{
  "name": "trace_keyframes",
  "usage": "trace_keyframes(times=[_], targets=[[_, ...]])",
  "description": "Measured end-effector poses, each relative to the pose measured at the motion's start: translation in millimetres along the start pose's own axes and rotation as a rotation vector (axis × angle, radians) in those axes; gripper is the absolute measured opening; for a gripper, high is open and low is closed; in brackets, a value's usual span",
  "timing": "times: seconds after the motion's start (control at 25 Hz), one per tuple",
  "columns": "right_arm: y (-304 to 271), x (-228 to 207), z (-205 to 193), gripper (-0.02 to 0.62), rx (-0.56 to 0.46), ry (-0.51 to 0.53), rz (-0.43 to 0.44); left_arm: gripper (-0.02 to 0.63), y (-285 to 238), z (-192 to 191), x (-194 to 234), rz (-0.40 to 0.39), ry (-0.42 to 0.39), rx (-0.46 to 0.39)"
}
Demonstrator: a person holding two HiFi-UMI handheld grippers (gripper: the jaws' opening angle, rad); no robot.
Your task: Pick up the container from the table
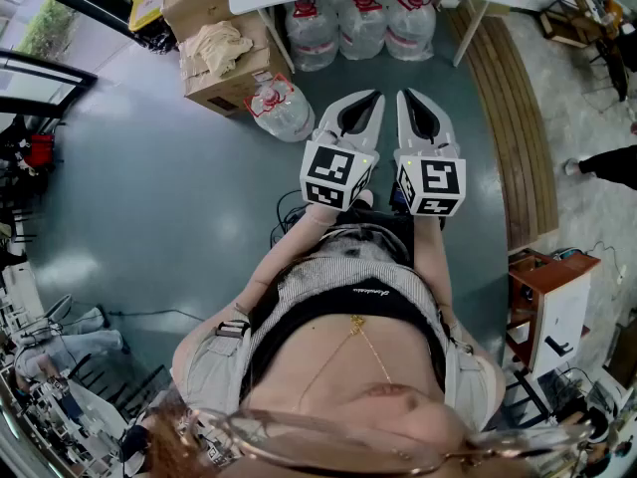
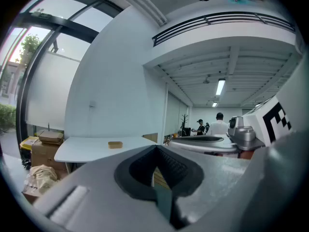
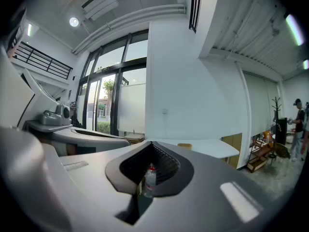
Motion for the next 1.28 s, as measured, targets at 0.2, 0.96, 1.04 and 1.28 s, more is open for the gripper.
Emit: trace_keyframes(times=[0.2, 0.96, 1.04, 1.28], targets=[[7.3, -9.4, -5.1, 0.026, -0.029, -0.06, -0.005, 0.003, -4.0, -4.4, -9.1, -0.009, 0.001, -0.004], [-48.1, -6.8, -2.5, 0.026, -0.008, -0.079, 0.018, 0.003, -32.5, 18.0, 42.1, -0.017, 0.037, -0.034], [-59.0, -9.2, -1.5, 0.026, -0.004, -0.072, 0.01, 0.003, -41.2, 21.8, 51.7, -0.027, 0.038, -0.034], [-99.8, -22.3, 4.3, 0.026, 0.008, -0.053, -0.015, 0.003, -72.6, 35.7, 77.8, -0.082, 0.048, -0.019]])
Point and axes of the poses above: the fingertips, and each gripper's own axes: y backward along the fingers, x to its left, z out of its top, the point moved 1 cm from there along y, backward along the fingers, and after that the axes turned 11 degrees about y, right-handed, at the moved point
